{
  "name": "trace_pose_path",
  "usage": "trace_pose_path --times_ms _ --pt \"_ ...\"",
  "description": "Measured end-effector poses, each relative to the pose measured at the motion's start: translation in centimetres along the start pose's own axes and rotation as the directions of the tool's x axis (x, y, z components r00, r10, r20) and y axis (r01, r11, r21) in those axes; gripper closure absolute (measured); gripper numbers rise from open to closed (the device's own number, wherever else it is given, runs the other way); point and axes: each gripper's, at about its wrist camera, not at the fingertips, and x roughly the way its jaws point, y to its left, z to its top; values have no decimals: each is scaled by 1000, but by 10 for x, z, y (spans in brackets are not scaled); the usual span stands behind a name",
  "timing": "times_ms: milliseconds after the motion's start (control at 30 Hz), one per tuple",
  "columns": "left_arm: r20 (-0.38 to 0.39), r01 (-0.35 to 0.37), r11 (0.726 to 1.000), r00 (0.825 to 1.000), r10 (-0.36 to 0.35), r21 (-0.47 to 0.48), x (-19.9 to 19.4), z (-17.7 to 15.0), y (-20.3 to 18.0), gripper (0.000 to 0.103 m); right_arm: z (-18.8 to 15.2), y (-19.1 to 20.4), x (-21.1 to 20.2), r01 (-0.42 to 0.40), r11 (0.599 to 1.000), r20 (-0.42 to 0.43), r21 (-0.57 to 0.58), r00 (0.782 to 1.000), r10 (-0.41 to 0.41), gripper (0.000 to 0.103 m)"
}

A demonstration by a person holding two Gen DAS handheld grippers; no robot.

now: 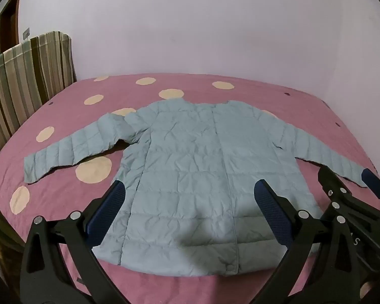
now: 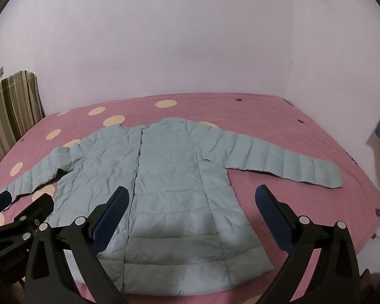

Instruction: Fold large clothes

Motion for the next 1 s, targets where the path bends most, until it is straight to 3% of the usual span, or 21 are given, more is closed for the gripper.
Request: trace_pose_path --times_ms 1000 --pt "-13 -4 1000 1000 3 -14 0 0 2 2 5 13 -5 -8 1000 -4 -1 1000 8 4"
